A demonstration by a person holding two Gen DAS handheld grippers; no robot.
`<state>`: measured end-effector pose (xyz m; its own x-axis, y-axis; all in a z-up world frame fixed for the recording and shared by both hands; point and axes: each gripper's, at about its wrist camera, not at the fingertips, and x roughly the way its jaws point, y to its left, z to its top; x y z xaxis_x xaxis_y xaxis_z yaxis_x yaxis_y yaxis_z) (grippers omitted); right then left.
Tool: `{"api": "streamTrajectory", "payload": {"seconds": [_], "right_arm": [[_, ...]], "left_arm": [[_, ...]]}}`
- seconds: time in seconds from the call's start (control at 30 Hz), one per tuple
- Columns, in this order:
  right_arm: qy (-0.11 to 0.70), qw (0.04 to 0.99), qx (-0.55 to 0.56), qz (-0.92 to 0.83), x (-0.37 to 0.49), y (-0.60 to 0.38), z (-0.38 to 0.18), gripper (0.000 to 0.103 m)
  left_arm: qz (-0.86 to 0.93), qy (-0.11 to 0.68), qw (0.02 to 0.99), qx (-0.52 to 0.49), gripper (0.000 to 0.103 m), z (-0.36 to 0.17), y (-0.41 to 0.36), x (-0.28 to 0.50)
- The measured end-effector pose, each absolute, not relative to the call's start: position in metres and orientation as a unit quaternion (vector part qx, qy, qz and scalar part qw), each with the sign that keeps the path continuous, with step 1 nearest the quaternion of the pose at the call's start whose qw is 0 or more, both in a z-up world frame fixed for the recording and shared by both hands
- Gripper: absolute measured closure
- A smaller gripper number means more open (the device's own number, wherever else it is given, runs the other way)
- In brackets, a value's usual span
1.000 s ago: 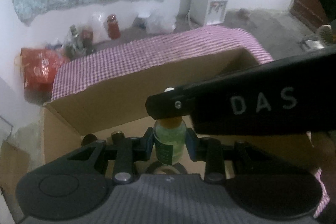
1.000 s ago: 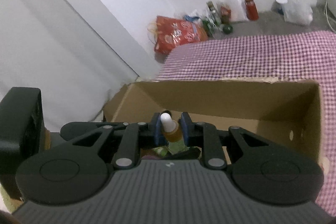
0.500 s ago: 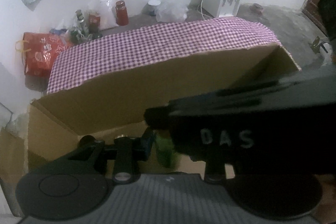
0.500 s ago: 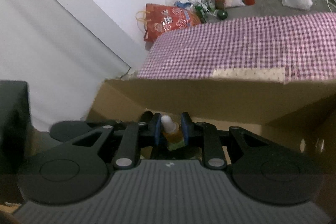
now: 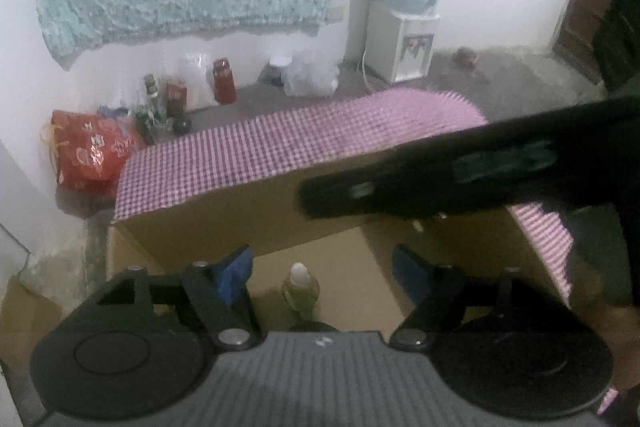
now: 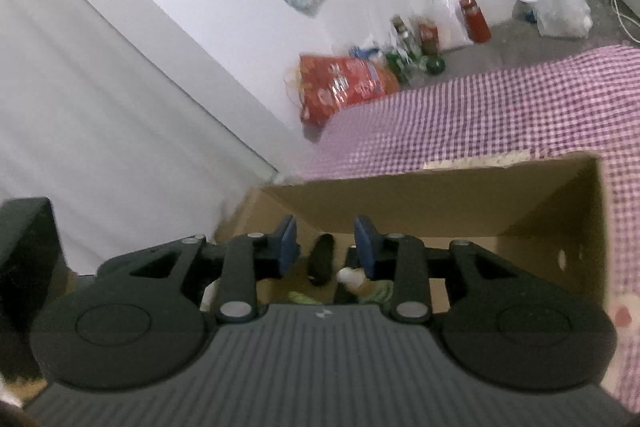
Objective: Organize rigid objects
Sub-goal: 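Carry the green dropper bottle into the box and release it, then grasp the gold-lidded jar by its lid with the right tool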
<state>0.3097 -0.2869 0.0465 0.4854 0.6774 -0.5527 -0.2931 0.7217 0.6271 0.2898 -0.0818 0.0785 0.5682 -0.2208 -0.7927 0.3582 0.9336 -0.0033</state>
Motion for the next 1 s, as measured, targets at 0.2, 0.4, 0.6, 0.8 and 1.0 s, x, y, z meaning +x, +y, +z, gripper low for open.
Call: {"api": "streamTrajectory", "payload": {"seconds": [0.2, 0.4, 0.6, 0.8, 1.0], "right_arm": [[0.352, 0.848, 0.271, 0.29, 0.227, -0.34, 0.084, 0.057], [0.316, 0.857, 0.29, 0.285, 0.132, -0.387, 0.085, 0.046], [0.323, 0.844, 0.344, 0.253, 0.072, -0.415, 0.034, 0.044], [0.389, 0.812, 0.356, 0.249, 0.057, -0.385, -0.024, 0.044], [0.438, 0.824, 0.274, 0.234, 0.077, -0.323, -0.049, 0.053]], "left_arm": [[-0.189, 0.388, 0.9, 0.061, 0.01, 0.118, -0.062, 0.225], [-0.222, 0.358, 0.906, 0.039, 0.002, 0.115, -0.038, 0.146], [-0.202, 0.358, 0.911, 0.041, 0.002, 0.067, -0.024, 0.096], [-0.216, 0.373, 0.901, 0.053, 0.002, 0.015, -0.043, 0.081], [-0.21, 0.382, 0.897, 0.071, 0.009, -0.027, -0.06, 0.083]]}}
